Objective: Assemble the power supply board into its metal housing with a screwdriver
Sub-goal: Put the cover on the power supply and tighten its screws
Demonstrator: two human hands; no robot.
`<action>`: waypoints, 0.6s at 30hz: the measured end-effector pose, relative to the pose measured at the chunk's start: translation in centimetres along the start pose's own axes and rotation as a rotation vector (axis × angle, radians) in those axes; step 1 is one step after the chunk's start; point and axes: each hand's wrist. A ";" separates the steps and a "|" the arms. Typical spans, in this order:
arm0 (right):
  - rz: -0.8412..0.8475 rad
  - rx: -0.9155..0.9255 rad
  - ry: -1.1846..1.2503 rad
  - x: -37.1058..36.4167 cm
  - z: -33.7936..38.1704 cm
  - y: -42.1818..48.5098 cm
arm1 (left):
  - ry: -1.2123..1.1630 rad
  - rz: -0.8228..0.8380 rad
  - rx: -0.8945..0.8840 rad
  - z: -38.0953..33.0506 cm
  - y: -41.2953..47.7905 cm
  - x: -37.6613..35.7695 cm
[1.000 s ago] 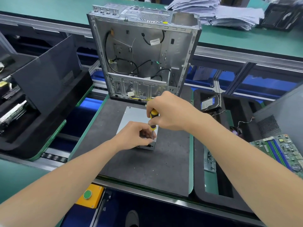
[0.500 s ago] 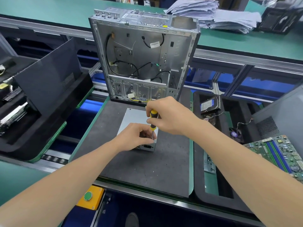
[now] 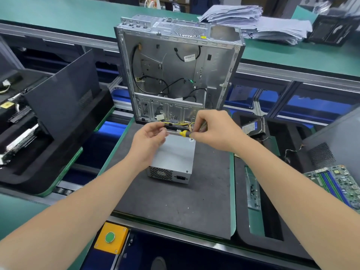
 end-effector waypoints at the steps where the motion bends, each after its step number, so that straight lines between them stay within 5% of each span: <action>1: 0.036 -0.013 0.009 -0.7 -0.1 0.1 | -0.071 -0.014 0.017 -0.4 0.3 0.2; 10: 0.226 -0.199 0.252 -6.7 -0.1 -0.1 | -0.045 0.023 0.062 -1.6 0.6 0.4; 18: 0.122 -0.404 0.783 -8.7 0.3 -1.5 | 0.385 0.158 0.132 -0.2 -1.8 -0.2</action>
Point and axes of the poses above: each hand's wrist, its own y-axis towards the middle knuckle, its own x-axis out of the back of the hand, z = x × y, and after that the axes turned 1 degree about x, right-handed
